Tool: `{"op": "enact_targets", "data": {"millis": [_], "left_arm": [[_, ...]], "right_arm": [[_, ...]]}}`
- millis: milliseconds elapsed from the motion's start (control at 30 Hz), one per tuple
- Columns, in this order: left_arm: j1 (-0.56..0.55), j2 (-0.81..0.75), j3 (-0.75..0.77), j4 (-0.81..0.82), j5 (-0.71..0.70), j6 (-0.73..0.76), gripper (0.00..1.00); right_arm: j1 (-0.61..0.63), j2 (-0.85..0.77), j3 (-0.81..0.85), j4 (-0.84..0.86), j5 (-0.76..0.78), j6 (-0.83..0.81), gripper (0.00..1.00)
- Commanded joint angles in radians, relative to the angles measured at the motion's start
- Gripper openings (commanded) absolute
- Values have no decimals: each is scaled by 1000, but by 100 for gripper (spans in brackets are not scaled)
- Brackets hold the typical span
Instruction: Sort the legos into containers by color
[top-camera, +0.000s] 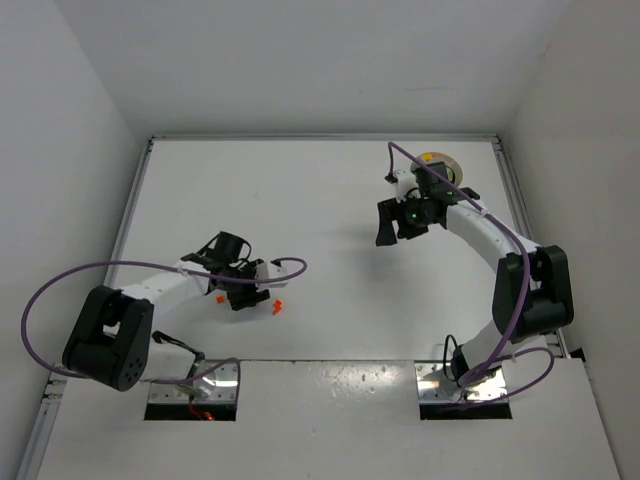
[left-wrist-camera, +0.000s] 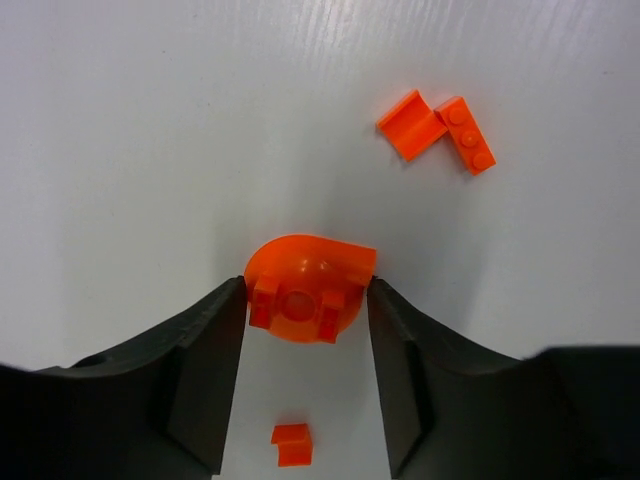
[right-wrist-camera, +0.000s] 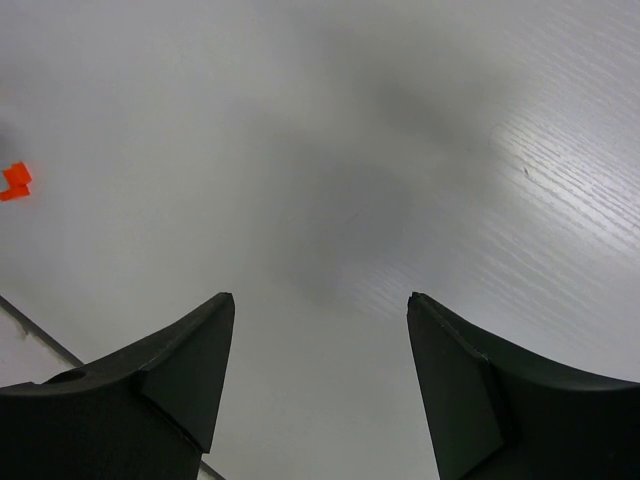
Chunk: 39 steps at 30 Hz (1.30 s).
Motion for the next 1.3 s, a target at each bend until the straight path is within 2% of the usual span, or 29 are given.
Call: {"op": "enact_targets", "data": {"millis": [0,200,367,500,733,800,1100,1267], "left_arm": [[13,59,-44,-80,-55,36,53],[13,16,11,-109,10,23,45],[13,-26,64,-109,69,-12,40],[13,-59,119,-109,91,-69,35],[-10,-79,153,-78,102,-127,31],[-10,-79,153,-78,102,-127,23],[-44,-95,202,-57,151,-206,17],[-80,-84,245,-25,151,-254,15]], "right_arm": [[-7,0,26,28,-53,15,71],[-7,0,35,50,-183,76,72],[2,20,26,97,-316,193,74],[12,41,26,156,-367,259,74],[12,113,56,202,-424,351,74],[12,126,65,202,-424,351,74],[44,191,65,324,-574,437,75],[68,230,96,334,-593,446,75]]}}
